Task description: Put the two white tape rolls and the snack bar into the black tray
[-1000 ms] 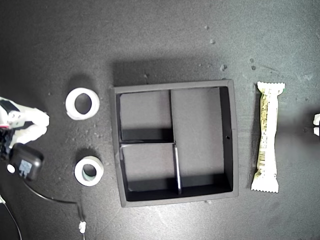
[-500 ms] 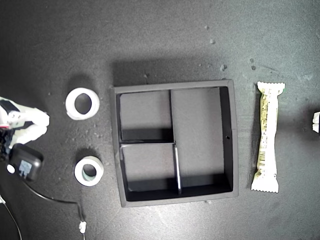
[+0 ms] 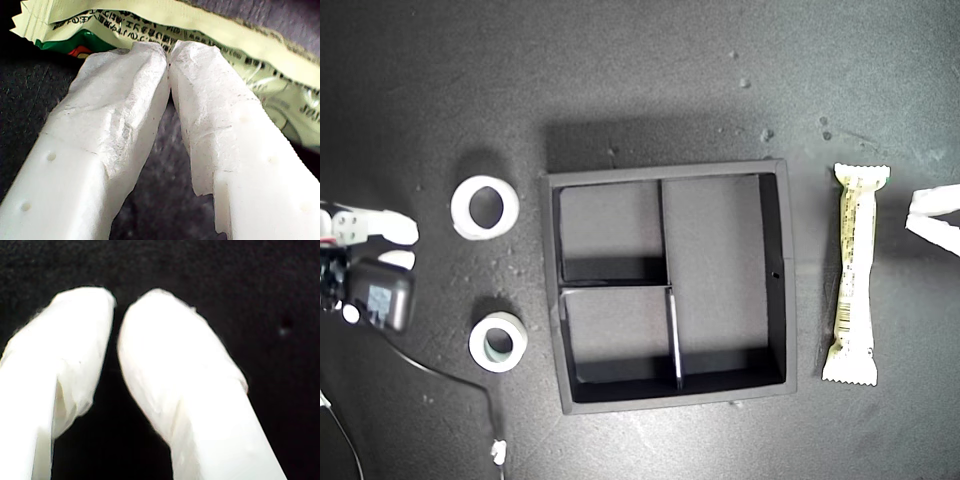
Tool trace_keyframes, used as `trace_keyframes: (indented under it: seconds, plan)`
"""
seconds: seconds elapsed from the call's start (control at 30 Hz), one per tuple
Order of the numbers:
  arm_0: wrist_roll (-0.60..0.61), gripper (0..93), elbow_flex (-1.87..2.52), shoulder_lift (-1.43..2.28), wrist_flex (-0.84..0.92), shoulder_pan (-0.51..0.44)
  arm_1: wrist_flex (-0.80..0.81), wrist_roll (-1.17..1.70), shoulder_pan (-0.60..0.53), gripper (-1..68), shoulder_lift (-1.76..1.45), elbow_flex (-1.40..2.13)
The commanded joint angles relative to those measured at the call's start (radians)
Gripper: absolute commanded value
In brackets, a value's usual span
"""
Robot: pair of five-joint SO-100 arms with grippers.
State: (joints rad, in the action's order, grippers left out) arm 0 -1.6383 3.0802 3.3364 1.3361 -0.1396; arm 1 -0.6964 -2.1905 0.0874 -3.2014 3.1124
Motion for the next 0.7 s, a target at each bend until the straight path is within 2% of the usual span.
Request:
trace_keyframes:
  seconds: [0.0, 0.1, 0.17, 0.2, 0.23, 0.3, 0.4, 0.5, 0.67]
  plan:
    - [-0.074, 0.0, 0.058, 0.049, -0.008, -0.003, 0.051, -0.133, 0.032, -0.3, -0.009, 0.012]
    - [-0.158, 0.0, 0.058, 0.048, -0.009, -0.023, 0.100, -0.058, 0.054, -0.4, -0.009, 0.012]
    - [-0.245, 0.0, 0.058, 0.048, -0.017, -0.067, 0.173, 0.179, 0.060, -0.4, -0.009, 0.012]
    - [-0.261, 0.0, 0.058, 0.048, -0.032, -0.089, 0.224, 0.364, 0.052, -0.4, -0.009, 0.012]
    - [-0.255, 0.0, 0.058, 0.048, -0.057, -0.101, 0.267, 0.413, 0.051, -0.4, -0.009, 0.012]
    - [-0.209, 0.0, 0.058, 0.046, -0.143, -0.121, 0.356, 0.571, 0.063, -0.4, -0.009, 0.012]
    - [-0.075, 0.0, 0.055, 0.046, -0.305, -0.135, 0.445, 0.758, 0.052, -0.4, -0.009, 0.012]
    - [0.040, 0.8, 0.014, 0.046, -0.364, -0.137, 0.529, 0.936, 0.023, -0.4, -0.009, 0.012]
    - [0.198, 13.2, -0.091, 0.048, -0.400, -0.087, 0.509, 1.117, -0.044, 0.0, -0.009, -0.052]
